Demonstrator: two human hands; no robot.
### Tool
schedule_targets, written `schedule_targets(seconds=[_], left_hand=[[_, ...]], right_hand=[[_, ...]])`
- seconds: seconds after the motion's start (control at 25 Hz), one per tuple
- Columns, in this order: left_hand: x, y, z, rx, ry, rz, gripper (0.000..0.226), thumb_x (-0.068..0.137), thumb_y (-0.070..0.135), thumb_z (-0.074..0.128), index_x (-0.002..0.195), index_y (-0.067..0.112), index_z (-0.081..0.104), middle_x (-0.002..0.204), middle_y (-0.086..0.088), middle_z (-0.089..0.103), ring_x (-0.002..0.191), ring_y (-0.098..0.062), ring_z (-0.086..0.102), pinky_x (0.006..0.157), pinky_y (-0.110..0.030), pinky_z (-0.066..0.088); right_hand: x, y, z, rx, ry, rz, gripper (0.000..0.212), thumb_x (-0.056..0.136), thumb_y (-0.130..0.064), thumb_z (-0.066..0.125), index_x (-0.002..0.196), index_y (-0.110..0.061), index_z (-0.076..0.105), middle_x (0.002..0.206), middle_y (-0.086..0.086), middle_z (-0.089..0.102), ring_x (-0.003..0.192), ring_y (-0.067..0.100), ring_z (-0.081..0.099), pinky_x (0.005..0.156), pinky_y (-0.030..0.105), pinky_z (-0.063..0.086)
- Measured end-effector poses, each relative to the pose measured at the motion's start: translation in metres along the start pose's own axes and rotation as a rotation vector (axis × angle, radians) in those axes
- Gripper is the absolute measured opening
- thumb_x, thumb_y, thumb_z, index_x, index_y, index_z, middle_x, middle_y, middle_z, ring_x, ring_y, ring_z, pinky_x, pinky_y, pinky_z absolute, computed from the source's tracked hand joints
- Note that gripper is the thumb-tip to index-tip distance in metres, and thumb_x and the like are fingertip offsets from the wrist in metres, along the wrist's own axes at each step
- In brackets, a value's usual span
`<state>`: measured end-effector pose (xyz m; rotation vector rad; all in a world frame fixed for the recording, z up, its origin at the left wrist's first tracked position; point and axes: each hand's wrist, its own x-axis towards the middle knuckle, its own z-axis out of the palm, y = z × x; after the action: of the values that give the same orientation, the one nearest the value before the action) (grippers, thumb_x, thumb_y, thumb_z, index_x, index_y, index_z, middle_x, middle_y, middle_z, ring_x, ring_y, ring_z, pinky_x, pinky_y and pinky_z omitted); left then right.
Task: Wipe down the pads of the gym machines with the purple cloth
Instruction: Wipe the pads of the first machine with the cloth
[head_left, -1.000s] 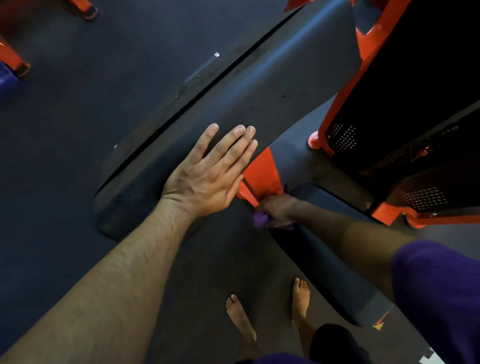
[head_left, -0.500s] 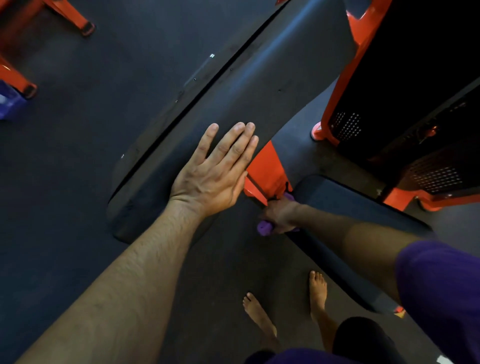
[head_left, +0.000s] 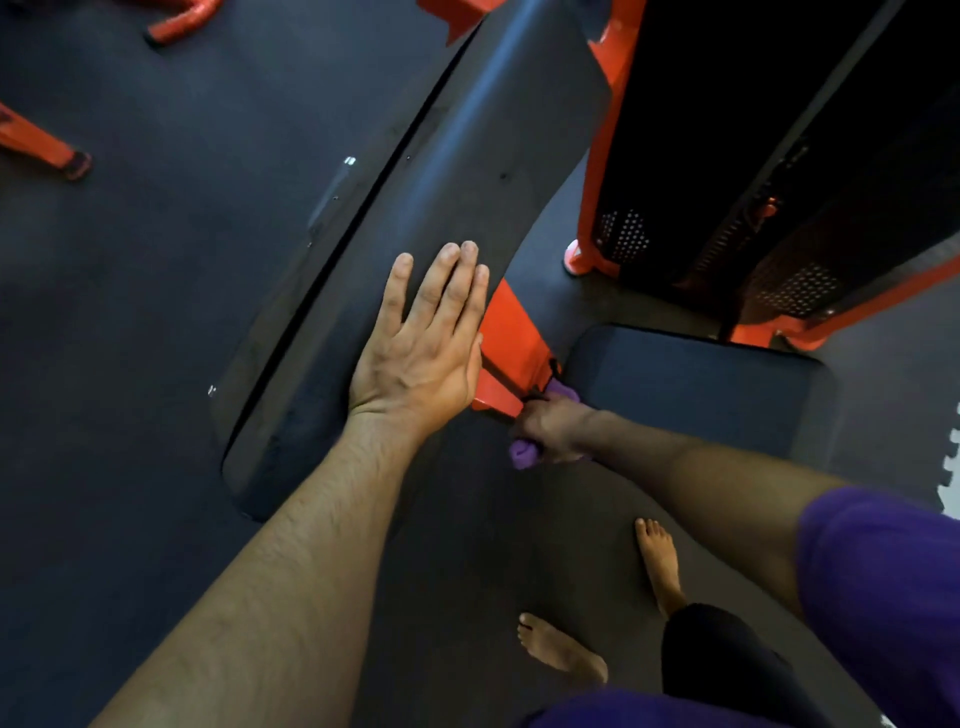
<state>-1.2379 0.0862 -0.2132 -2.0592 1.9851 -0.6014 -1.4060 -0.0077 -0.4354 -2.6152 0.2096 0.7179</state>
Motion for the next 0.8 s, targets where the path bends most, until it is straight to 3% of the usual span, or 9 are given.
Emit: schedule_targets(seconds=[0.12, 0.2, 0.28, 0.36, 0.48, 0.6, 0.68, 0.72, 0.8], left_hand=[[0.000, -0.002, 0.003, 0.033, -0.011, 0.001, 0.064, 0.108, 0.035, 0.030, 0.163, 0.006, 0.017, 0.172, -0.016, 0.011, 0.159, -0.030, 0.011, 0.127, -0.059, 0.001], [0.001, -0.003, 0.001, 0.029, -0.030, -0.006, 0.064, 0.108, 0.035, 0.029, 0.163, 0.007, 0.017, 0.172, -0.015, 0.010, 0.160, -0.030, 0.009, 0.127, -0.059, 0.001], [0.000, -0.001, -0.002, 0.033, -0.066, 0.020, 0.064, 0.109, 0.036, 0.027, 0.164, 0.008, 0.013, 0.173, -0.014, 0.006, 0.160, -0.030, 0.005, 0.127, -0.060, 0.001], [-0.001, -0.002, -0.004, 0.046, -0.092, 0.060, 0.065, 0.109, 0.037, 0.023, 0.165, 0.009, 0.006, 0.173, -0.012, 0.001, 0.160, -0.029, 0.000, 0.126, -0.061, 0.000], [0.000, -0.004, -0.006, 0.060, -0.140, 0.121, 0.066, 0.109, 0.037, 0.020, 0.164, 0.008, -0.001, 0.173, -0.011, -0.004, 0.160, -0.029, -0.005, 0.125, -0.061, -0.001], [0.001, -0.006, -0.012, 0.031, -0.179, 0.191, 0.069, 0.108, 0.041, 0.017, 0.164, 0.005, -0.002, 0.173, -0.014, -0.005, 0.160, -0.030, -0.006, 0.126, -0.061, -0.002], [0.010, -0.024, -0.014, 0.036, -0.214, 0.333, 0.071, 0.107, 0.044, 0.012, 0.164, 0.003, 0.001, 0.173, -0.016, -0.002, 0.160, -0.031, -0.004, 0.127, -0.057, 0.000], [0.018, -0.035, -0.014, 0.039, -0.203, 0.427, 0.070, 0.107, 0.044, 0.012, 0.164, 0.004, 0.009, 0.173, -0.016, 0.004, 0.160, -0.030, 0.002, 0.128, -0.053, 0.003], [0.033, -0.052, -0.016, 0.027, -0.183, 0.548, 0.070, 0.105, 0.045, 0.014, 0.163, 0.007, 0.023, 0.171, -0.012, 0.017, 0.159, -0.026, 0.012, 0.129, -0.050, 0.008]], right_hand=[[-0.026, -0.038, 0.017, 0.395, 0.387, 0.157, 0.030, 0.069, -0.034, 0.052, 0.099, -0.034, 0.056, 0.101, -0.011, 0.059, 0.098, 0.018, 0.053, 0.084, 0.039, 0.041], [-0.041, -0.073, 0.026, 0.734, 0.599, 0.287, 0.016, 0.077, -0.026, 0.057, 0.089, -0.036, 0.055, 0.093, -0.014, 0.058, 0.090, 0.015, 0.054, 0.082, 0.037, 0.043], [-0.052, -0.106, 0.035, 1.186, 0.784, 0.560, 0.011, 0.091, -0.035, 0.068, 0.101, -0.031, 0.065, 0.100, -0.010, 0.067, 0.090, 0.012, 0.062, 0.082, 0.030, 0.049], [-0.053, -0.119, 0.048, 1.707, 0.919, 0.920, 0.029, 0.096, -0.042, 0.065, 0.114, -0.019, 0.066, 0.110, 0.001, 0.070, 0.092, 0.014, 0.066, 0.081, 0.027, 0.052], [-0.048, -0.130, 0.055, 2.299, 1.063, 1.237, 0.029, 0.103, -0.040, 0.054, 0.107, -0.012, 0.062, 0.102, 0.013, 0.068, 0.095, 0.031, 0.068, 0.088, 0.047, 0.057], [-0.028, -0.136, 0.049, 2.540, 1.201, 1.323, 0.044, 0.105, -0.045, 0.042, 0.101, -0.006, 0.061, 0.086, 0.015, 0.066, 0.076, 0.034, 0.067, 0.063, 0.042, 0.057], [-0.004, -0.118, 0.061, 2.595, 1.294, 1.370, 0.061, 0.095, -0.060, 0.040, 0.110, -0.004, 0.061, 0.096, 0.020, 0.070, 0.081, 0.038, 0.071, 0.054, 0.039, 0.058], [-0.003, -0.110, 0.052, 2.635, 1.344, 1.406, 0.070, 0.090, -0.064, 0.039, 0.116, -0.002, 0.058, 0.106, 0.024, 0.070, 0.091, 0.042, 0.070, 0.059, 0.041, 0.061], [-0.016, -0.107, 0.013, 2.727, 1.445, 1.374, 0.067, 0.100, -0.054, 0.031, 0.114, 0.007, 0.054, 0.108, 0.031, 0.063, 0.097, 0.047, 0.063, 0.076, 0.040, 0.060]])
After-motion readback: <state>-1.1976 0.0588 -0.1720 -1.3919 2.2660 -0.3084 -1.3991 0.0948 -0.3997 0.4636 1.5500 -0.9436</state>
